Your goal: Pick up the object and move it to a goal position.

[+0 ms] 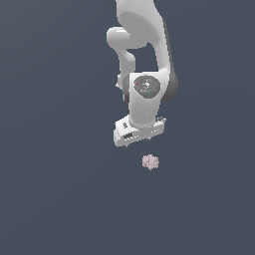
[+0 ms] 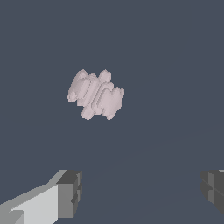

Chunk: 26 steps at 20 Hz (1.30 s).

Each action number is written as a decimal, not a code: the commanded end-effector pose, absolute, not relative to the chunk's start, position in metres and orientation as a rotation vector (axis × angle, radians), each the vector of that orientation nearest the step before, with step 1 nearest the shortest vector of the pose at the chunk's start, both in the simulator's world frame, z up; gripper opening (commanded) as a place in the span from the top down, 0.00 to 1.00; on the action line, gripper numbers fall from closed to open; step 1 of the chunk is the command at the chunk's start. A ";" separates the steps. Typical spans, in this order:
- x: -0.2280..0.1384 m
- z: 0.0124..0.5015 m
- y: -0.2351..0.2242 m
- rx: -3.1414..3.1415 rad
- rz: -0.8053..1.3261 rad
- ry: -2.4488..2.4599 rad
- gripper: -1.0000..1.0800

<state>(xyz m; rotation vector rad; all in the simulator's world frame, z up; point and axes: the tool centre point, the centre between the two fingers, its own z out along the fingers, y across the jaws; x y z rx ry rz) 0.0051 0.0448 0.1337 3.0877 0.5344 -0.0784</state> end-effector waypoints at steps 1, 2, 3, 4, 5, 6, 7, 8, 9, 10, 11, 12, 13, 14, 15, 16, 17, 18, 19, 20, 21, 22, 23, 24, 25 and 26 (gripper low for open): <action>0.009 0.130 0.049 3.064 -0.076 0.656 0.04; 0.010 0.129 0.051 3.053 -0.075 0.703 0.04; 0.011 0.128 0.052 3.042 -0.073 0.751 0.04; 0.013 0.127 0.054 3.030 -0.072 0.798 0.04; 0.014 0.125 0.056 3.018 -0.071 0.845 0.04; 0.016 0.124 0.057 3.004 -0.069 0.891 0.04; 0.017 0.123 0.059 2.990 -0.068 0.938 0.04; 0.018 0.121 0.061 2.976 -0.067 0.984 0.04; 0.020 0.120 0.062 2.960 -0.065 1.030 0.04; 0.021 0.119 0.064 2.944 -0.064 1.075 0.04; 0.022 0.118 0.066 2.928 -0.062 1.121 0.04; 0.024 0.116 0.068 2.910 -0.060 1.166 0.04; 0.025 0.115 0.069 2.892 -0.059 1.210 0.04; 0.026 0.114 0.071 2.874 -0.057 1.255 0.04; 0.028 0.113 0.073 2.855 -0.055 1.299 0.04; 0.029 0.111 0.074 2.835 -0.053 1.342 0.04; 0.030 0.110 0.076 2.814 -0.051 1.386 0.04; 0.032 0.109 0.078 2.793 -0.049 1.429 0.04; 0.033 0.108 0.080 2.771 -0.046 1.471 0.04; 0.034 0.107 0.081 2.749 -0.044 1.513 0.04; 0.035 0.105 0.083 2.726 -0.042 1.555 0.04; 0.037 0.104 0.085 2.702 -0.039 1.596 0.04; 0.038 0.103 0.087 2.678 -0.037 1.637 0.04; 0.039 0.102 0.088 2.653 -0.034 1.678 0.04; 0.040 0.101 0.090 2.628 -0.032 1.718 0.04; 0.042 0.100 0.092 2.602 -0.029 1.757 0.04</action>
